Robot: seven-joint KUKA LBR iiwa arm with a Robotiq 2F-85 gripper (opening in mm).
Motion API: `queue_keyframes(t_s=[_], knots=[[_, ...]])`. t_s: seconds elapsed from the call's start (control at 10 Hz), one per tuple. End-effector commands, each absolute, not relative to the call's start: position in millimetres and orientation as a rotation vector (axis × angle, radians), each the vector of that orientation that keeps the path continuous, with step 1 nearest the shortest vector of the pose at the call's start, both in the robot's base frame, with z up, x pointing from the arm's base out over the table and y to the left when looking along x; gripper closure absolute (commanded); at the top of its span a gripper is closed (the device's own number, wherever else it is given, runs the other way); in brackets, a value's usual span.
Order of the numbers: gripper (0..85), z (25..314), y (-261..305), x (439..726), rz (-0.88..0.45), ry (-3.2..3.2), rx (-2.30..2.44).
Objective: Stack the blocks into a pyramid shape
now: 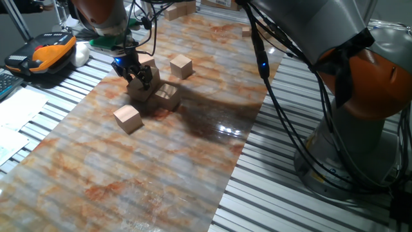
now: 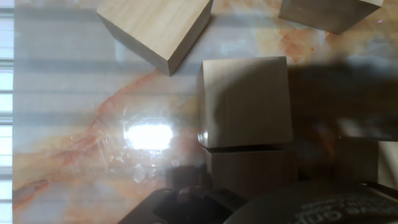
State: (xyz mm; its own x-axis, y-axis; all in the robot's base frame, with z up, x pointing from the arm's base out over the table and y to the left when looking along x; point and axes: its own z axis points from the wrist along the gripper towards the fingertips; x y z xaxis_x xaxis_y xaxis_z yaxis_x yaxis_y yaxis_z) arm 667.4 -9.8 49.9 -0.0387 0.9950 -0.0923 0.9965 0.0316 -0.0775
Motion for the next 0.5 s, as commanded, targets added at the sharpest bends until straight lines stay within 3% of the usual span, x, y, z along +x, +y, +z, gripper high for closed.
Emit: queue_keyframes(t_s=[0.0, 0.4], knots=[[85.0, 49.0, -10.4, 666.7, -0.196, 2.244, 2.174], [85.0, 48.8, -10.9, 666.3, -0.208, 2.236, 2.183]])
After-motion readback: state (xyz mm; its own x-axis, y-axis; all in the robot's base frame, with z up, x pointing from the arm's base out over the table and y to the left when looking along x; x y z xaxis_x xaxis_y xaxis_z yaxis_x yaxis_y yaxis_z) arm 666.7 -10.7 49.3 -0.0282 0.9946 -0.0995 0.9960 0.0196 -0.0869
